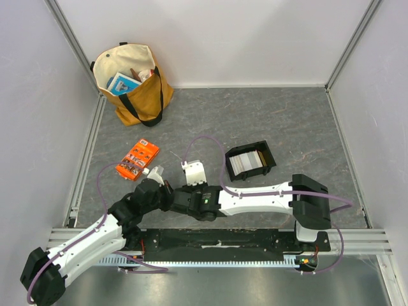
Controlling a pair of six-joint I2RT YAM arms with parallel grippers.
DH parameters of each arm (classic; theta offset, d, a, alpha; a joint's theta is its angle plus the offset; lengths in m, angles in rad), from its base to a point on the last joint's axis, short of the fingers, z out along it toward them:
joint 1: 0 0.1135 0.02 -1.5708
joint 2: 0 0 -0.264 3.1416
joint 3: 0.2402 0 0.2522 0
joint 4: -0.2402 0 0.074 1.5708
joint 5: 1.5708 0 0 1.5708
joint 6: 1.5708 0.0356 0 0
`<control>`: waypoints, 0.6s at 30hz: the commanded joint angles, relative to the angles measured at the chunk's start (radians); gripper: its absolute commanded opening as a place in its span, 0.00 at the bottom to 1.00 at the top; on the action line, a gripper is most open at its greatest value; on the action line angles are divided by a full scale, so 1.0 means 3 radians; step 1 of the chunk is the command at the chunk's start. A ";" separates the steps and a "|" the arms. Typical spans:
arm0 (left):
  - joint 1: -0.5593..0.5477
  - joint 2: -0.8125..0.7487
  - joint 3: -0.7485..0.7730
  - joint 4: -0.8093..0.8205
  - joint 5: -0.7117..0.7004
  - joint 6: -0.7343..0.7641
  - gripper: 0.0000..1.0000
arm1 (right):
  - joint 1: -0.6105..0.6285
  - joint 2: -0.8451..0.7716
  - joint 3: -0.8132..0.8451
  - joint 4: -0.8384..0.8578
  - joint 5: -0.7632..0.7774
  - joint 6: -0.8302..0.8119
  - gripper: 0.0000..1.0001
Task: Put the credit cards into the card holder
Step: Turn over the card slot in the card holder.
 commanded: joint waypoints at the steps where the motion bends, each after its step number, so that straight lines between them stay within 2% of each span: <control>1: -0.0009 -0.0031 0.0066 0.0021 -0.0048 -0.0007 0.02 | -0.0084 -0.0235 -0.0114 -0.0129 0.0149 0.0154 0.00; 9: -0.0009 -0.0041 0.0097 0.0042 -0.0022 -0.0017 0.02 | -0.0105 -0.0271 -0.0155 0.0448 -0.0106 0.0001 0.00; 18: -0.0004 -0.0103 0.0082 0.0042 -0.0012 -0.0053 0.02 | -0.0151 -0.0066 -0.0150 0.0623 -0.0332 -0.0004 0.00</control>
